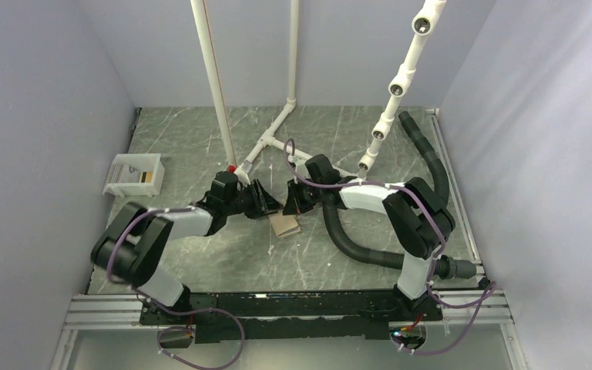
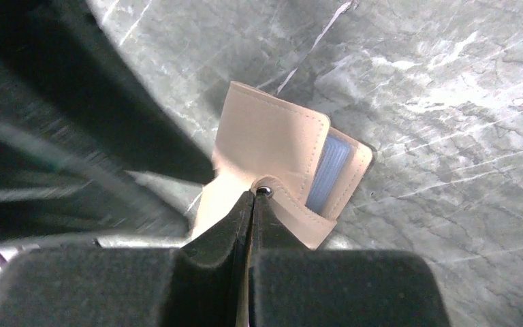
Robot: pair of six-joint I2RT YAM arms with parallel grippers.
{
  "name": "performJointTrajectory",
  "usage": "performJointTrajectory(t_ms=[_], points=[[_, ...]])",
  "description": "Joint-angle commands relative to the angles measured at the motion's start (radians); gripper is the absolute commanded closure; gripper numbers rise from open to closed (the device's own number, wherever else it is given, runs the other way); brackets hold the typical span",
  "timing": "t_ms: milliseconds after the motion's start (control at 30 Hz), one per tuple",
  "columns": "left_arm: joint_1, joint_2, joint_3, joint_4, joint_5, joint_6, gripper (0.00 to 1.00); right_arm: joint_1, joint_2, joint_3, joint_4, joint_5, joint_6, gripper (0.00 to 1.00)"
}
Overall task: Put the credit cards into the card holder
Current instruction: Close the card holder at the center of the board.
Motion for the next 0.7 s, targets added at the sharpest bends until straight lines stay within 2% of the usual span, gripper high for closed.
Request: performJointTrajectory(t_ms=[0, 67, 167, 233, 333, 667], points=[[-0.023, -0.206, -0.034, -0.332, -0.057, -0.007, 0.55, 0.003, 0.119, -0.066, -0.059, 0.057, -0.012, 1.0], [-0.022, -0.282, -0.054, -0.407, -0.12, -0.039, 0.5, -0.001, 0.123, -0.067, -0.059, 0.043, -0.014, 1.0], [-0.02, -0.314, -0.082, -0.425, -0.128, -0.11, 0.46, -0.013, 0.13, -0.069, -0.054, 0.004, -0.022, 1.0], [-0.016, -0.281, -0.09, -0.403, -0.118, -0.154, 0.47, -0.019, 0.138, -0.06, -0.062, -0.013, -0.033, 1.0], [-0.008, -0.211, -0.108, -0.284, -0.105, -0.214, 0.47, -0.028, 0.151, -0.047, -0.072, -0.059, -0.046, 1.0], [0.034, -0.046, -0.108, -0.118, -0.212, -0.239, 0.52, -0.038, 0.204, -0.026, -0.079, -0.158, -0.068, 1.0]])
